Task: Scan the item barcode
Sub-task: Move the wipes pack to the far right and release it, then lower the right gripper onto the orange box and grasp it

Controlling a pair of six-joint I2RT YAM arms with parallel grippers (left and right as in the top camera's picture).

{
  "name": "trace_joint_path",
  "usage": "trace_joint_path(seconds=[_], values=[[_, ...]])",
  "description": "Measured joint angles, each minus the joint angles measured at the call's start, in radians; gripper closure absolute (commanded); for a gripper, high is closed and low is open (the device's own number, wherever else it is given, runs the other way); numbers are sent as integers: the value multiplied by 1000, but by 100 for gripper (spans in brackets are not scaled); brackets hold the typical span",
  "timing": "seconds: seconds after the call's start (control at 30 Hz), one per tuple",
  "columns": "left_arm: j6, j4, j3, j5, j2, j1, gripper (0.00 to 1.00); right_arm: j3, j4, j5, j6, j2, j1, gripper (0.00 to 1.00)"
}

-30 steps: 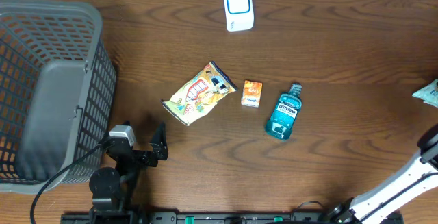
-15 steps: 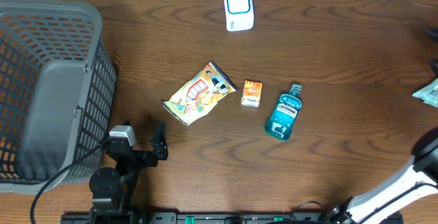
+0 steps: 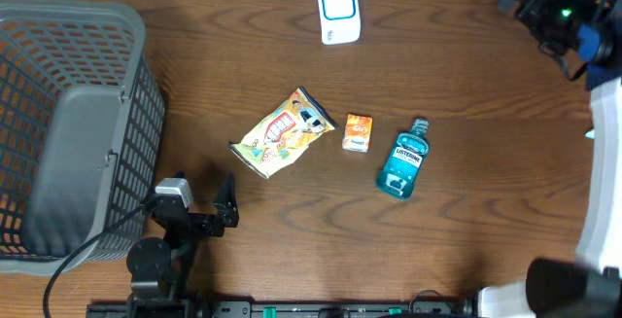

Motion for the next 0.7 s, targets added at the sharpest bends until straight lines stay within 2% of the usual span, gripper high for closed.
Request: trace_joint_path(seconds=[0.17,0.4,0.53,0.7], values=[[0,0,0,0,0,0,2,9,-98,68,0,-39,108,1],[0,0,0,0,0,0,2,-71,-269,98,0,19,230,1],[0,0,0,0,0,0,2,-200,-205,108,-15,66,331,1],[0,0,0,0,0,0,2,-359,-88,108,-20,122,463,9]])
